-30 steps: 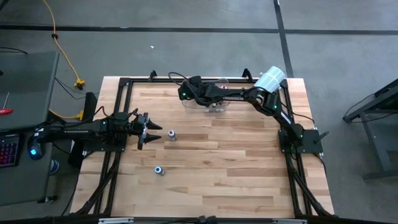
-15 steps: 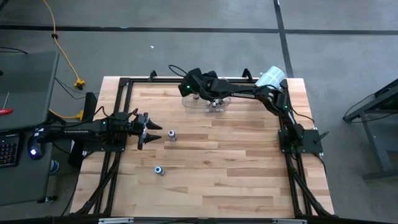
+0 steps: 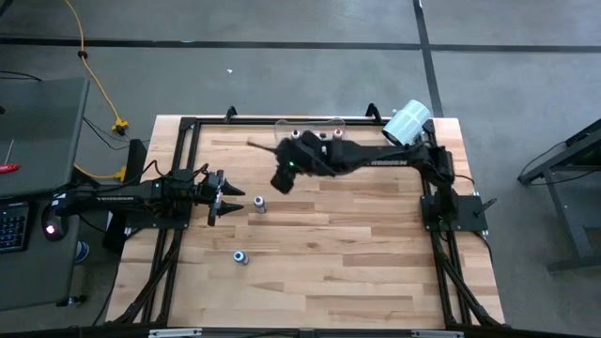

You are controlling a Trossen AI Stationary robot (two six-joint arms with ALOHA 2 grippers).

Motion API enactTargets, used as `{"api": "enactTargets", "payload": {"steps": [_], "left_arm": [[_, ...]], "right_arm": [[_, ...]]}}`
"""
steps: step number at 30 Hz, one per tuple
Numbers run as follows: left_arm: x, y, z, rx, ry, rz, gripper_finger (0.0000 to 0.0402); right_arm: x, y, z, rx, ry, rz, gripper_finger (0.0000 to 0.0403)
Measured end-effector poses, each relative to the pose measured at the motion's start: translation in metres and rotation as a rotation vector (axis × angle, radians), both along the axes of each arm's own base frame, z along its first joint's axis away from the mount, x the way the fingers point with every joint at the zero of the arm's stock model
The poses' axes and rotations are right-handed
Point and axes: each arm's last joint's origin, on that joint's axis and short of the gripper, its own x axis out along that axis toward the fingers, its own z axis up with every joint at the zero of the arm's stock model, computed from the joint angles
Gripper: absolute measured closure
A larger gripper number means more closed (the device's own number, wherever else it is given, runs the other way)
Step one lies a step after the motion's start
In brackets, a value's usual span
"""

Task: Pick & Place food coloring
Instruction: Put the large purple food coloring into the transparent container

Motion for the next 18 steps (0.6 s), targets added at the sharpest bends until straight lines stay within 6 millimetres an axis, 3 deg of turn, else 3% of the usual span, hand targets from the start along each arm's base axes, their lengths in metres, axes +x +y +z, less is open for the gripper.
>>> {"api": "enactTargets", "payload": {"steps": [9, 13, 18], "left_arm": [[0.000, 0.000, 0.000, 0.000, 0.000, 0.000, 0.0167], [0.000, 0.000, 0.000, 0.000, 0.000, 0.000, 0.0167], [0.000, 0.000, 0.000, 0.000, 0.000, 0.000, 0.0167]], "right_arm": [[-0.052, 0.055, -0.049, 0.068, -0.249, 0.082, 0.0187], [-0.074, 0.067, -0.064, 0.078, -0.315, 0.119, 0.0187], [-0.089, 0.079, -0.097, 0.085, -0.296, 0.219, 0.0187]]}}
